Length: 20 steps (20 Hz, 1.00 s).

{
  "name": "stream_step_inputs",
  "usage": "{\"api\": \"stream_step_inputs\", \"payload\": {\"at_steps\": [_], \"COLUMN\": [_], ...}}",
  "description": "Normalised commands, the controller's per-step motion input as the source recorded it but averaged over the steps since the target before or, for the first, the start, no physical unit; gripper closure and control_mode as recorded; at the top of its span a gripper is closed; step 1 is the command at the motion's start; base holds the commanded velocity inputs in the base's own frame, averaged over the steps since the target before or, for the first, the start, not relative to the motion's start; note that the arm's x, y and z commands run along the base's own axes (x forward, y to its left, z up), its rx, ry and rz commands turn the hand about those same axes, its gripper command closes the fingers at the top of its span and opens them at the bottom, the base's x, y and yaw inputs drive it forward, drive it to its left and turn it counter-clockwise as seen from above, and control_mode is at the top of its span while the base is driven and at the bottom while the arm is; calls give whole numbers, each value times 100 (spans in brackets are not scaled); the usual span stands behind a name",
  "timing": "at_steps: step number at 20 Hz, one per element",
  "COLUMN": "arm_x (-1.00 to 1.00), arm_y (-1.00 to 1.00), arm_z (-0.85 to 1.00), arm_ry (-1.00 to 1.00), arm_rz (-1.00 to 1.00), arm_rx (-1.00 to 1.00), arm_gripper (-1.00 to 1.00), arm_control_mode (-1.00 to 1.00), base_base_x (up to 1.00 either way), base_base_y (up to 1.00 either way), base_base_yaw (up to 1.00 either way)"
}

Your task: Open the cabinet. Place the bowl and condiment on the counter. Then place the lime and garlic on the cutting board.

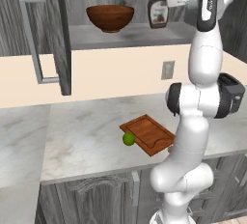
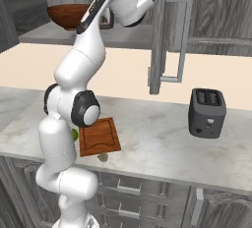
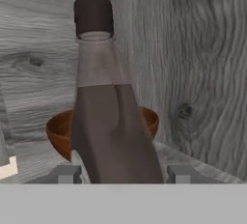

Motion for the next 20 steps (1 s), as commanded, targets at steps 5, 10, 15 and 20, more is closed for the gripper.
{"api": "stream_step_inputs", "payload": {"at_steps": [5,10,15,20], "arm_x": [-70,-39,-37,-53], "arm_y": [93,100,84,14], "arm_z": [-73,-81,39,86], "arm_ry": [-31,-27,-32,-2], "arm_rz": [-48,-58,-56,-46], "arm_rx": [-3,0,10,13], "arm_gripper": [100,100,100,100], "arm_control_mode": [-100,-100,-100,-100], "base_base_x": [0,0,0,0], "base_base_y": [0,0,0,0], "base_base_yaw": [0,0,0,0]}}
